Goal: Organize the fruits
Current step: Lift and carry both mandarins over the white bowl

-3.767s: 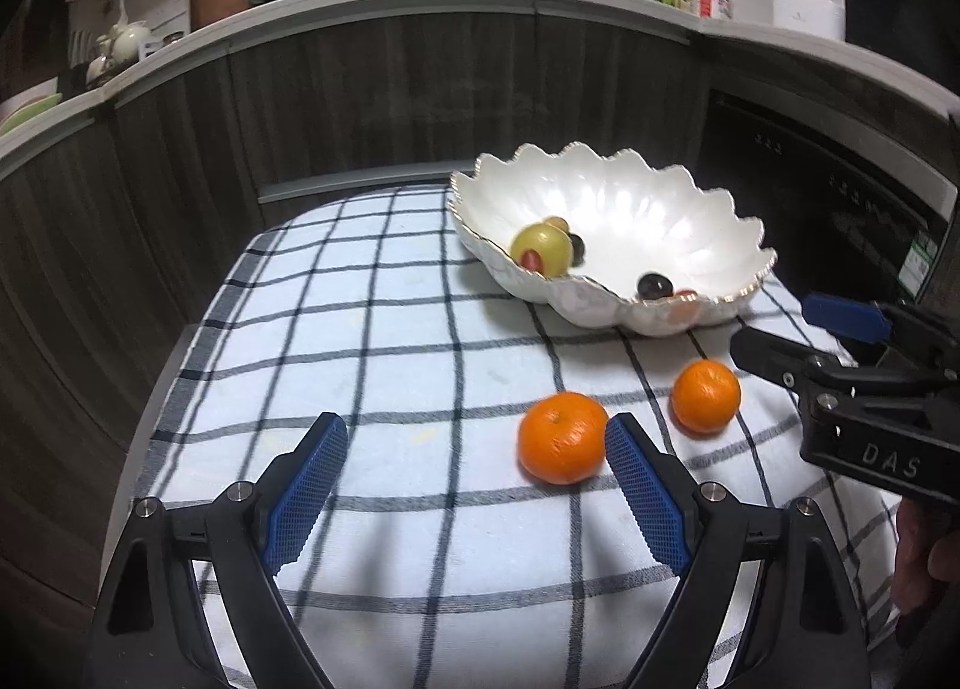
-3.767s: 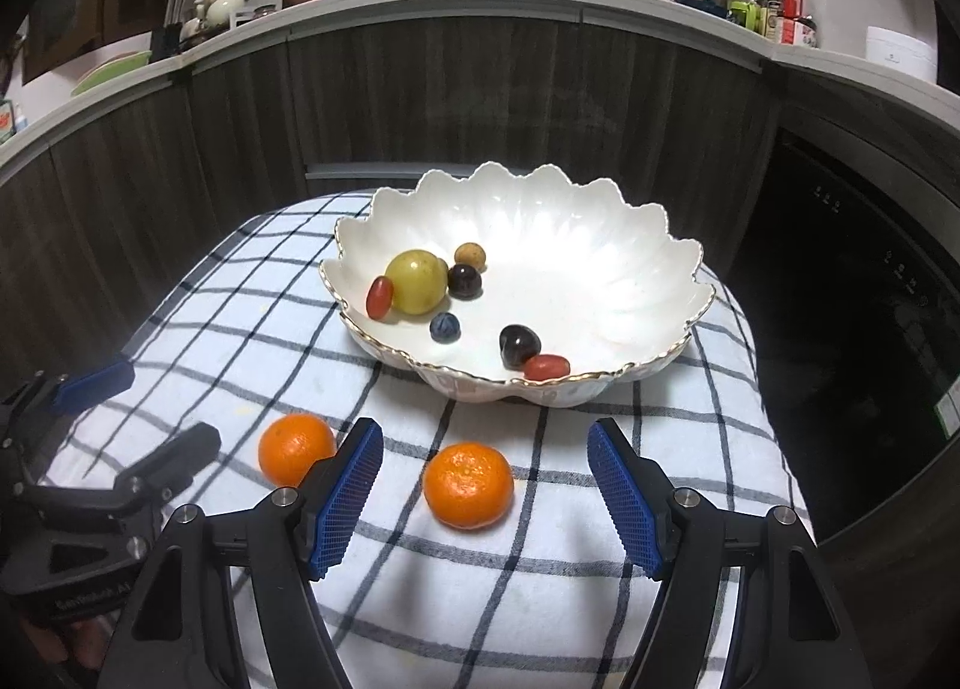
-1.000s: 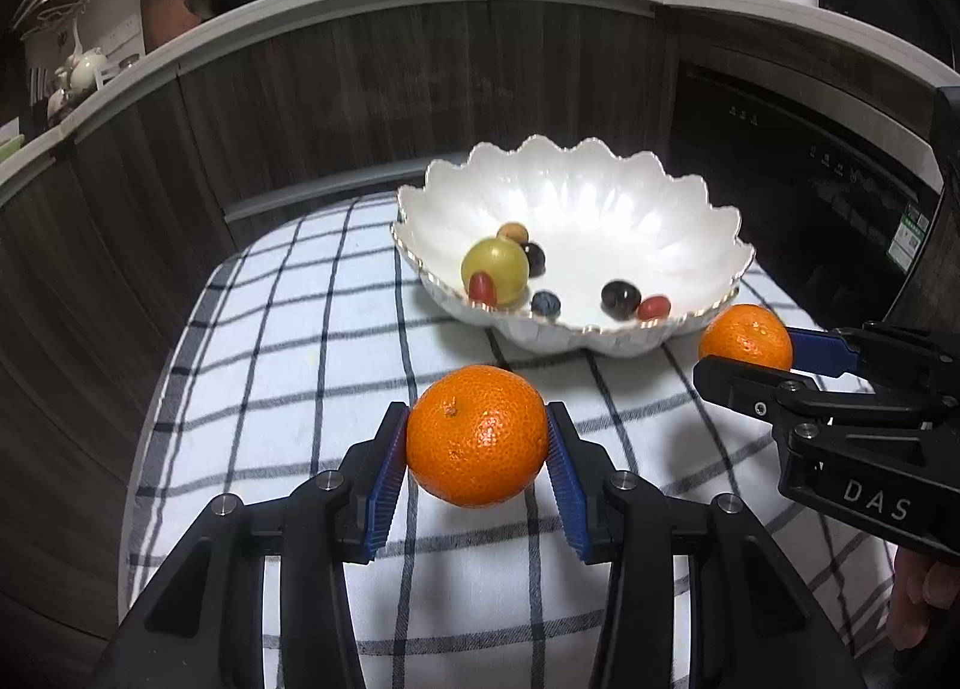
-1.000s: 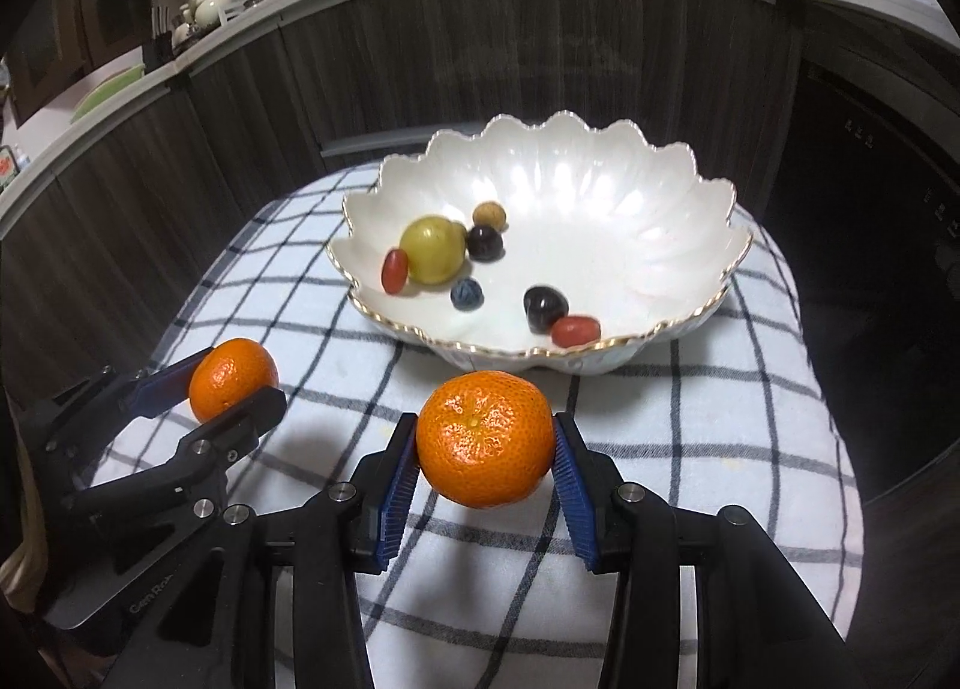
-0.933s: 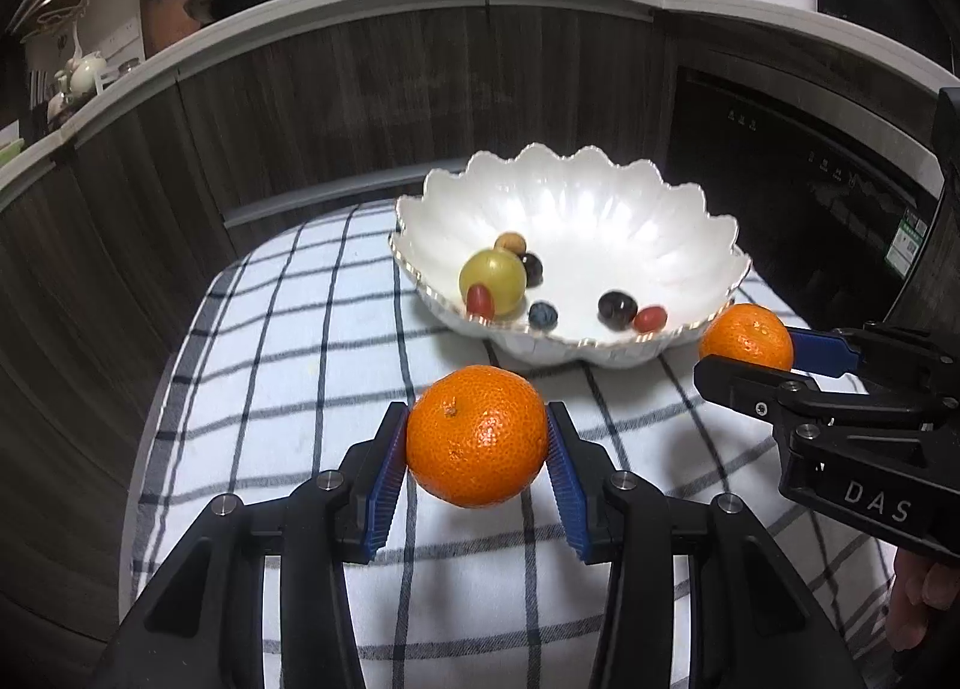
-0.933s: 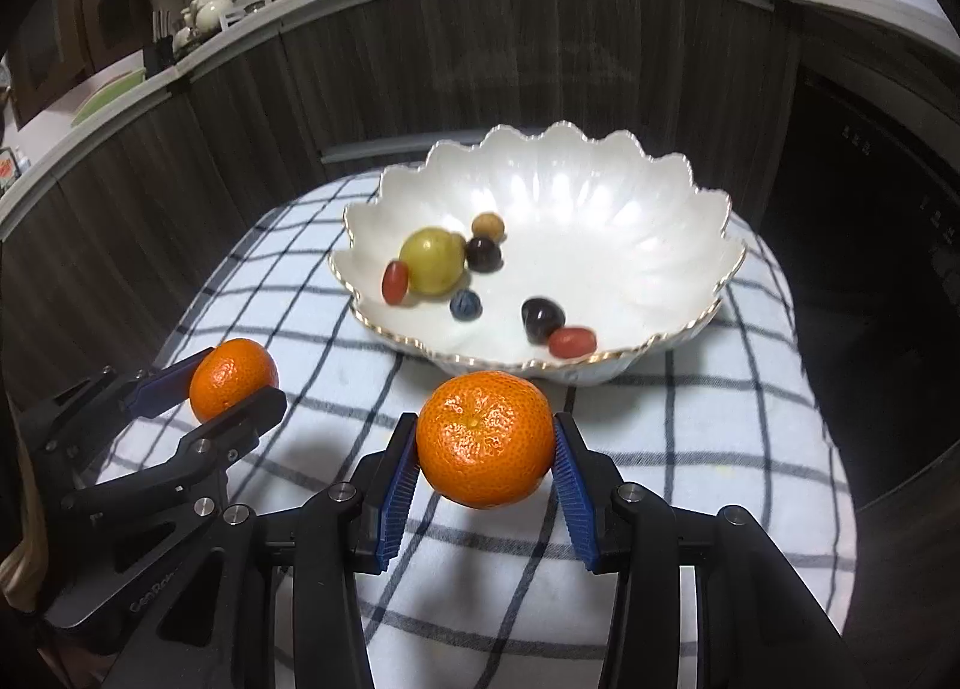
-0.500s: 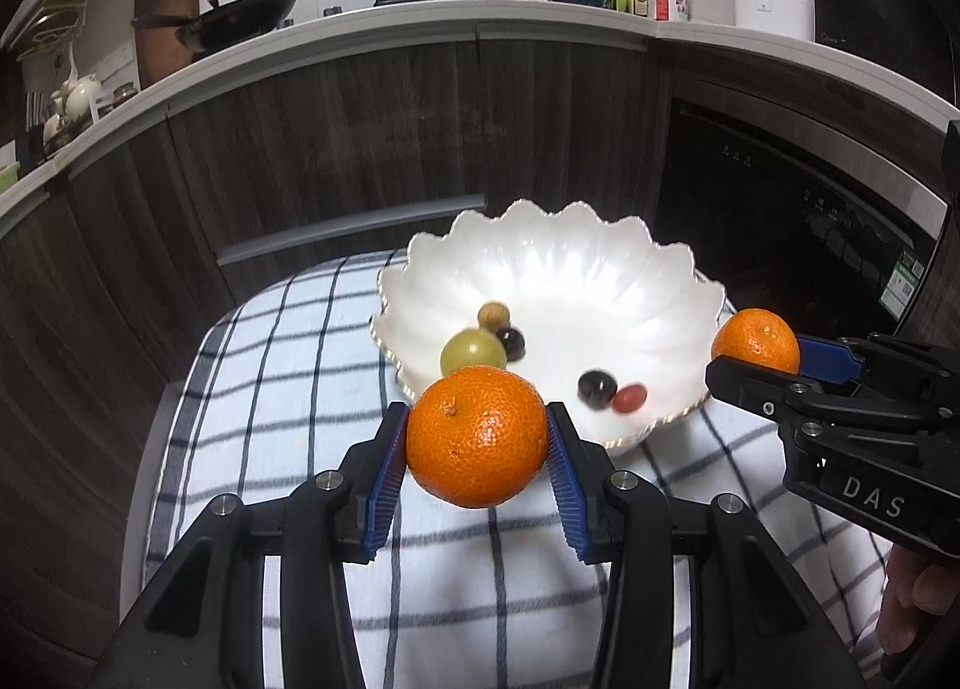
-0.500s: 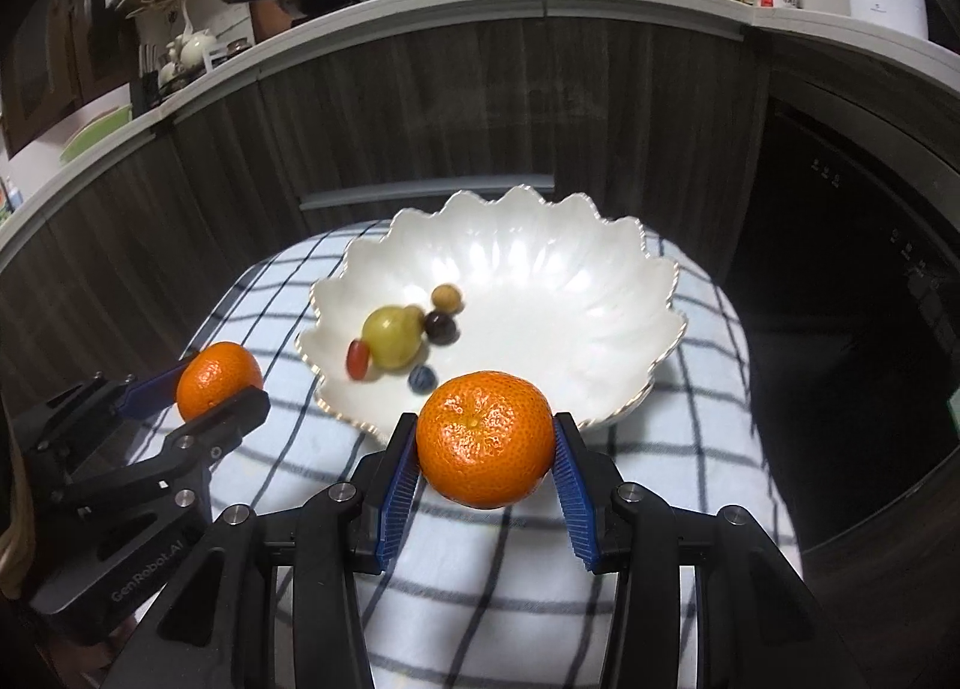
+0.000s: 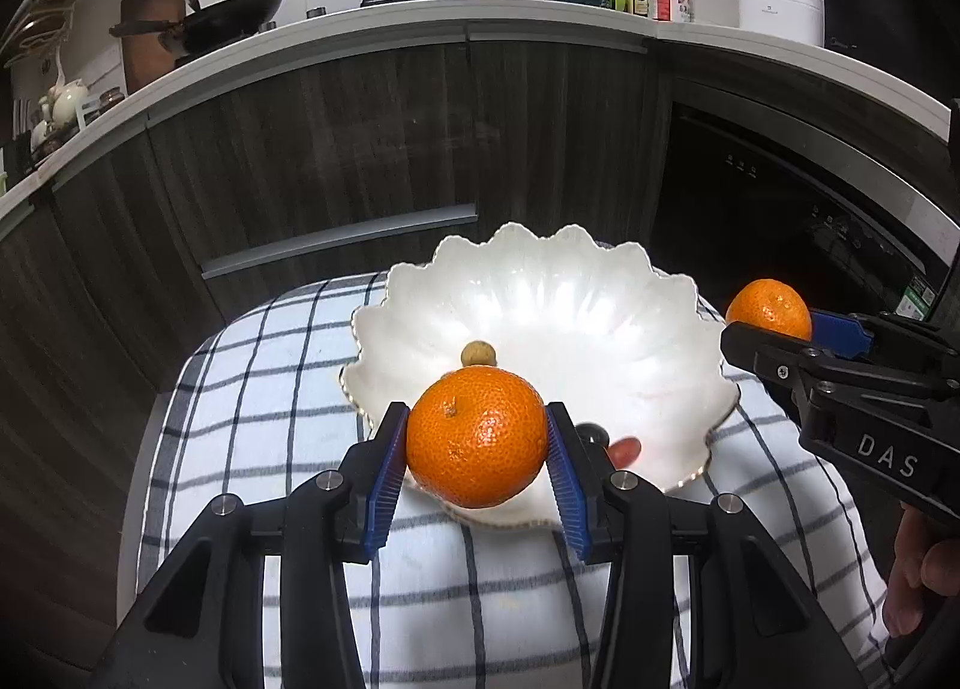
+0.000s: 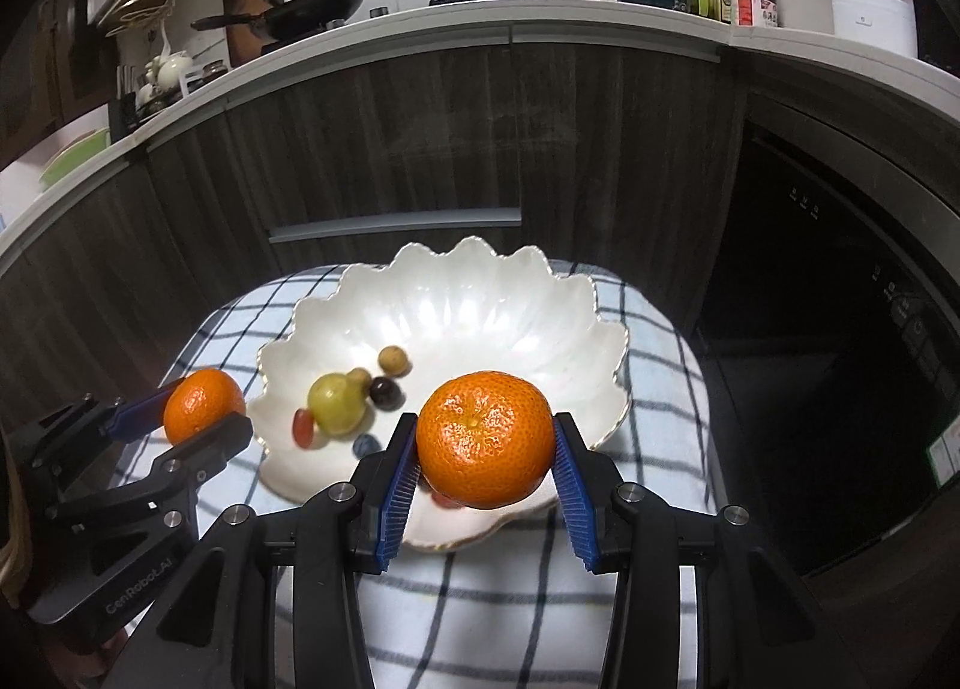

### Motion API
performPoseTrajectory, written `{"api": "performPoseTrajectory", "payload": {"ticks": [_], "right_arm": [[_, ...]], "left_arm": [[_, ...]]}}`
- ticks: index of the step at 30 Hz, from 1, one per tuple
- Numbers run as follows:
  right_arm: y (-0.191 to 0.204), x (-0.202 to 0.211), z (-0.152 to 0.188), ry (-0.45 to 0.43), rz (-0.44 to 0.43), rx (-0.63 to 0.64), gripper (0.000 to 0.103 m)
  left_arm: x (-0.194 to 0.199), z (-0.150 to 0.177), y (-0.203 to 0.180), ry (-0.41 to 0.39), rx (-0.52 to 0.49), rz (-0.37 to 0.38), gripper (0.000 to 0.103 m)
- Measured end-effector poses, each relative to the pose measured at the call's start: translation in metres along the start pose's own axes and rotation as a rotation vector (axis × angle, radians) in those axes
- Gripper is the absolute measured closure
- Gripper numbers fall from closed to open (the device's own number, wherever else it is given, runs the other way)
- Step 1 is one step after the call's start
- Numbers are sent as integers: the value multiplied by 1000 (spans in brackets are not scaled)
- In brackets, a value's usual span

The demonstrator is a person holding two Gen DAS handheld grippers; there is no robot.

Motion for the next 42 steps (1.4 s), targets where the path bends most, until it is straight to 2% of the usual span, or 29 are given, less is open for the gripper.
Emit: {"api": "performPoseTrajectory", "payload": {"ticks": [22, 31, 42], "right_arm": [[-34, -46, -44, 21, 17, -23, 59], [-44, -72, -51, 53, 12, -27, 59], [-45, -94, -57, 88, 16, -15, 59]], "left_arm": [[-61, -46, -17, 58, -20, 23, 59], [-89, -49, -22, 101, -18, 43, 59], [-105, -50, -23, 125, -22, 58, 58]]}}
Point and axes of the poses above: each gripper's, at about its wrist camera, not at the fingertips, and x roughly against the way its jaws point, y to its left, z to its underside, the point moved 1 cm from there along -x, roughly the way its jaws point, and after that the axes turned 12 degrees about y, right-handed, at the moved point
